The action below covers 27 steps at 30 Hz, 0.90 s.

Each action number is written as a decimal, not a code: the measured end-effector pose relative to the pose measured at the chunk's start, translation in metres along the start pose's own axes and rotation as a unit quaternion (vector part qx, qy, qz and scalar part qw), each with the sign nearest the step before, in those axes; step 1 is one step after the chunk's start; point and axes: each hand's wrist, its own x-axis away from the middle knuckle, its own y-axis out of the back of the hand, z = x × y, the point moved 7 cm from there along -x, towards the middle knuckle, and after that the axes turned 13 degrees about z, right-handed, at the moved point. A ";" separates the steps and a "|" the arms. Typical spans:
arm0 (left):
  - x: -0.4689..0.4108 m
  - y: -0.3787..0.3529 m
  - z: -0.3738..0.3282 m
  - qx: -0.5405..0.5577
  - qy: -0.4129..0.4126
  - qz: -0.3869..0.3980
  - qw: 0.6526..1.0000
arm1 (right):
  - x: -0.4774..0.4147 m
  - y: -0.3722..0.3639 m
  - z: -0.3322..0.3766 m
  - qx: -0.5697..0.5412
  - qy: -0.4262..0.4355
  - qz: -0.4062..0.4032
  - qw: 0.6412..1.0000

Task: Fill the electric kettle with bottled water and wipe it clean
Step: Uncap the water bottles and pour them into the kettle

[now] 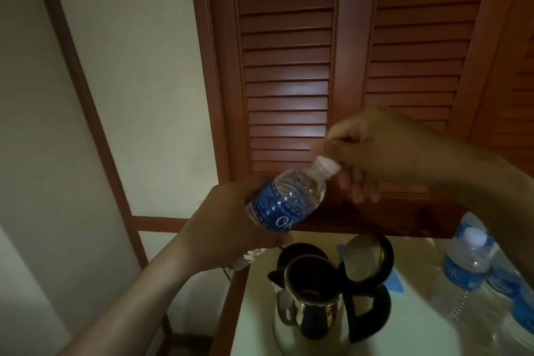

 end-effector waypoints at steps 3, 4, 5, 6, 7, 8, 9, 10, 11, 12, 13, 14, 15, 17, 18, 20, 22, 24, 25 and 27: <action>-0.003 -0.004 0.003 0.011 0.001 -0.003 1.000 | 0.003 0.004 0.002 -0.038 0.045 0.005 0.998; -0.003 -0.005 0.004 0.017 0.003 -0.002 1.000 | 0.005 0.006 0.003 -0.027 0.058 0.006 0.998; -0.004 -0.006 0.006 0.022 0.004 -0.001 1.000 | 0.006 0.007 0.003 -0.008 0.065 0.007 0.998; -0.005 -0.007 0.008 0.028 0.006 -0.001 1.000 | 0.007 0.007 0.004 0.010 0.071 0.005 0.997; -0.005 -0.008 0.010 0.035 0.008 -0.001 0.999 | 0.008 0.007 0.005 0.016 0.081 0.003 0.997; -0.005 -0.008 0.011 0.042 0.009 -0.001 0.999 | 0.009 0.006 0.005 0.010 0.094 0.006 0.996; -0.005 -0.009 0.012 0.047 0.009 -0.002 0.999 | 0.011 0.004 0.007 -0.003 0.105 0.013 0.994; -0.005 -0.010 0.012 0.049 0.009 -0.004 0.999 | 0.013 0.003 0.008 -0.014 0.106 0.018 0.994; -0.005 -0.011 0.012 0.048 0.010 -0.004 0.999 | 0.014 0.003 0.008 -0.019 0.098 0.015 0.995; -0.005 -0.012 0.013 0.047 0.012 -0.003 0.999 | 0.014 0.003 0.007 -0.014 0.085 -0.002 0.996; -0.005 -0.014 0.014 0.045 0.016 -0.003 0.999 | 0.014 0.005 0.006 0.004 0.069 -0.028 0.997; -0.006 -0.015 0.015 0.044 0.019 -0.004 0.999 | 0.013 0.007 0.007 0.031 0.059 -0.052 0.996; -0.007 -0.017 0.016 0.043 0.023 -0.004 0.999 | 0.012 0.008 0.007 0.055 0.053 -0.065 0.995; -0.008 -0.019 0.018 0.045 0.029 -0.005 0.999 | 0.008 0.007 0.007 0.075 0.059 -0.064 0.993; -0.008 -0.020 0.019 0.048 0.030 -0.005 0.998 | 0.006 0.007 0.006 0.070 0.068 -0.059 0.994; -0.008 -0.021 0.020 0.058 0.034 -0.007 0.998 | 0.005 0.009 0.005 0.051 0.079 -0.035 0.995; -0.008 -0.021 0.022 0.073 0.043 -0.011 0.996 | 0.006 0.009 0.007 0.052 0.085 -0.007 0.995; -0.007 -0.021 0.023 0.083 0.049 -0.017 0.995 | 0.006 0.006 0.008 0.052 0.092 0.022 0.994; -0.006 -0.021 0.023 0.085 0.051 -0.019 0.995 | 0.005 0.005 0.009 0.051 0.093 0.032 0.994; -0.006 -0.022 0.022 0.094 0.053 -0.026 0.994 | 0.004 0.006 0.009 0.077 0.085 0.011 0.993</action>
